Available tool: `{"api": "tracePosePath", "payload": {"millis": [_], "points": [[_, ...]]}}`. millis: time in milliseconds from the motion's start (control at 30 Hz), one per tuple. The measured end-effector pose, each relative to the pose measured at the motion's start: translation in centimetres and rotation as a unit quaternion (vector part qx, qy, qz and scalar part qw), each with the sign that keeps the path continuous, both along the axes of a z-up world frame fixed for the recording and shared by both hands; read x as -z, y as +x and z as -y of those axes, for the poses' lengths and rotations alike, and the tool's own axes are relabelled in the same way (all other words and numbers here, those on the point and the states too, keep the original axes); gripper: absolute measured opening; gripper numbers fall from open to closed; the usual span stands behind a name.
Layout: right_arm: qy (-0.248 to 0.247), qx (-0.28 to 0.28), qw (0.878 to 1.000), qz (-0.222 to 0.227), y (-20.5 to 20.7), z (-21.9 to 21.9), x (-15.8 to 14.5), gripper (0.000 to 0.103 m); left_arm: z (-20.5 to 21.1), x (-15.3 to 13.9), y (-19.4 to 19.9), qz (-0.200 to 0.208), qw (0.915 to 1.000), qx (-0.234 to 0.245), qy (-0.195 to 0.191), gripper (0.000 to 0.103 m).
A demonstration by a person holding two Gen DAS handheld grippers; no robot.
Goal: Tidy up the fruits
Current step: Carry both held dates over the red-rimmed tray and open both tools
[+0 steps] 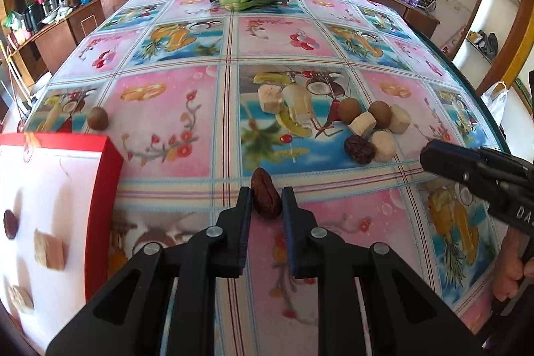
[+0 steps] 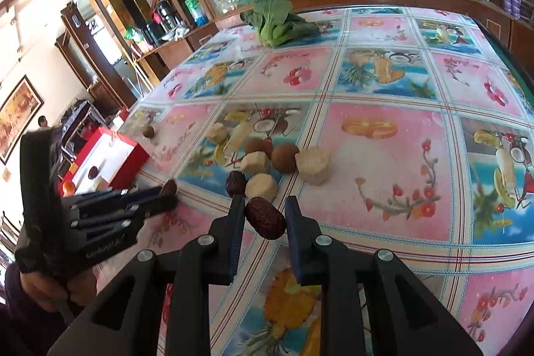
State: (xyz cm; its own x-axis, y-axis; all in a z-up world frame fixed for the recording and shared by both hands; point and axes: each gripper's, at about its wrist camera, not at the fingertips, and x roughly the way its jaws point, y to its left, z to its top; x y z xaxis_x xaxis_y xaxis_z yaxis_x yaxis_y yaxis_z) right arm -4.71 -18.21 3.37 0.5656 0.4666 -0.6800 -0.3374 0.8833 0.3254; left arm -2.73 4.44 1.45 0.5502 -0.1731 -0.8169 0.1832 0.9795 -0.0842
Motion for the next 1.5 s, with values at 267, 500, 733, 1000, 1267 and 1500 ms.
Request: {"api": "tracePosePath", "payload": {"millis": [267, 500, 733, 1000, 1267, 1500], "points": [[0.004, 0.033, 0.999, 0.008, 0.6, 0.9, 0.1, 0.023, 0.0, -1.9, -3.8, 0.029, 0.9994, 0.005, -0.015, 0.02], [0.018, 0.036, 0.999, 0.003, 0.7, 0.6, 0.4, 0.023, -0.9, -4.6, -7.8, 0.067, 0.9972, 0.015, -0.03, 0.02], [0.06, -0.043, 0.997, -0.012, -0.5, -7.6, -0.9, 0.023, -7.3, -7.7, -11.1, 0.113, 0.9922, -0.042, -0.031, 0.02], [0.094, -0.164, 0.982, -0.024, -1.6, -21.4, -3.4, 0.023, -17.6, -9.1, -13.3, 0.141, 0.9763, -0.164, -0.007, 0.02], [0.077, -0.214, 0.972, -0.053, -2.9, -28.5, -1.4, 0.023, -22.8, -6.3, -13.7, 0.12, 0.9702, -0.21, -0.003, 0.02], [0.046, -0.227, 0.97, -0.077, -4.1, -30.3, 0.8, 0.023, -23.2, -4.5, -13.5, 0.108, 0.9749, -0.195, -0.006, 0.02]]}}
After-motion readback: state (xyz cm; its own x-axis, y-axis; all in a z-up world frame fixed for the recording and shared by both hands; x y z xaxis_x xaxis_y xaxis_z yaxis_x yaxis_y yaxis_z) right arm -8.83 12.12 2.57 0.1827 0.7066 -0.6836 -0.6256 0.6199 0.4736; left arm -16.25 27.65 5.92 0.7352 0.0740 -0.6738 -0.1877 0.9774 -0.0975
